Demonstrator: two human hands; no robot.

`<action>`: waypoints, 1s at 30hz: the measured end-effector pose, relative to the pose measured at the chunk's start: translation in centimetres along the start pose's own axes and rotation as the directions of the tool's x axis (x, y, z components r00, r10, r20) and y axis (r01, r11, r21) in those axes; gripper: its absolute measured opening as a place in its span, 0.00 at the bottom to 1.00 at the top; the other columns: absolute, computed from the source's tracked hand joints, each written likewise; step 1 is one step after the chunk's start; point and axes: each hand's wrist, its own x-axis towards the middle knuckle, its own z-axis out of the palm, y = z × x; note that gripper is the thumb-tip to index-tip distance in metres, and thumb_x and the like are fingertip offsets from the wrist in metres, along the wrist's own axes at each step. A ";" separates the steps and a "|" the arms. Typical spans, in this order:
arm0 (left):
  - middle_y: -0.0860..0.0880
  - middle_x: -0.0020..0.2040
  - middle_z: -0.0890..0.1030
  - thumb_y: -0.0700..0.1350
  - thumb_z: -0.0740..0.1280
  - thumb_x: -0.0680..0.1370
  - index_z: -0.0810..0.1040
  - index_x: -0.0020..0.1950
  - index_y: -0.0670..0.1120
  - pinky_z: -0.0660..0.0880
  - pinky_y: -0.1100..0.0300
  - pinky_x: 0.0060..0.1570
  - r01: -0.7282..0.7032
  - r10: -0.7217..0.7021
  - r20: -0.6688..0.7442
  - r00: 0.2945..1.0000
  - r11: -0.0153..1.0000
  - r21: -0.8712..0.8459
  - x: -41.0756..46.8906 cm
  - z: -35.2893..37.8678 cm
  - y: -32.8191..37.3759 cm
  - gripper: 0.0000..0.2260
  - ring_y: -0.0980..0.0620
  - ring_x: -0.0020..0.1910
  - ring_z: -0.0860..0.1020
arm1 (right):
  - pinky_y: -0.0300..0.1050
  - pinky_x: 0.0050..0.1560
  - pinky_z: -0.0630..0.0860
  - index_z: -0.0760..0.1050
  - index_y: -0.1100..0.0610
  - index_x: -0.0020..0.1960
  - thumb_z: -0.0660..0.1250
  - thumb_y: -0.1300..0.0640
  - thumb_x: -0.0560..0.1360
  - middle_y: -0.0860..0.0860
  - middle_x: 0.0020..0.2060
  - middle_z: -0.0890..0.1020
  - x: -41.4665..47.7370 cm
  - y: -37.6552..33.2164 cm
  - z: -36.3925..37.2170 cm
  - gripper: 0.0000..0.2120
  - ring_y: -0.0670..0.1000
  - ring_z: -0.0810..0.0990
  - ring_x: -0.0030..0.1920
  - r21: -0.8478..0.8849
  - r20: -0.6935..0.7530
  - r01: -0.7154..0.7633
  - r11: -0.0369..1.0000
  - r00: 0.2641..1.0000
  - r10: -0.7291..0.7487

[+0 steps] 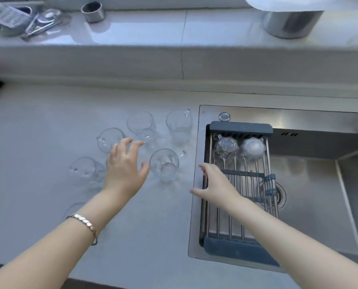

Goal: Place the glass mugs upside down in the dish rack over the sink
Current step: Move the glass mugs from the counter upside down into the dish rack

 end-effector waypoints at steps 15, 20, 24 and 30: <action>0.43 0.70 0.66 0.48 0.67 0.74 0.61 0.72 0.44 0.64 0.50 0.66 -0.153 0.135 0.160 0.978 0.982 0.113 7.7 -1.7 -3.1 0.29 0.43 0.69 0.64 | 0.48 0.67 0.69 0.65 0.53 0.67 0.79 0.52 0.58 0.52 0.63 0.73 1.8 -4.4 7.7 0.41 0.51 0.71 0.64 0.375 -0.282 -0.085 0.923 0.938 0.201; 0.44 0.78 0.52 0.50 0.72 0.70 0.48 0.77 0.52 0.58 0.47 0.72 -0.212 0.128 0.391 0.912 0.961 0.179 12.1 0.0 -1.5 0.43 0.41 0.75 0.55 | 0.46 0.64 0.72 0.66 0.52 0.65 0.79 0.54 0.59 0.47 0.61 0.74 -2.5 -2.3 4.6 0.38 0.49 0.74 0.61 0.315 -0.230 -0.098 0.944 0.957 0.176; 0.46 0.76 0.52 0.41 0.72 0.69 0.54 0.75 0.57 0.67 0.44 0.66 -0.236 0.118 0.529 0.840 0.959 0.160 13.1 0.0 -1.0 0.40 0.37 0.72 0.53 | 0.38 0.58 0.68 0.64 0.52 0.66 0.77 0.55 0.64 0.46 0.59 0.69 -5.9 -0.3 1.7 0.36 0.46 0.71 0.59 0.259 -0.215 -0.123 0.958 0.960 0.181; 0.45 0.64 0.65 0.40 0.71 0.68 0.65 0.68 0.55 0.78 0.49 0.50 -0.394 0.238 0.460 0.855 0.876 0.280 9.6 -0.6 -0.3 0.32 0.40 0.60 0.65 | 0.41 0.52 0.68 0.61 0.48 0.57 0.75 0.52 0.66 0.50 0.57 0.73 -8.6 3.6 -1.6 0.27 0.51 0.73 0.55 0.215 -0.233 -0.246 0.945 0.927 0.294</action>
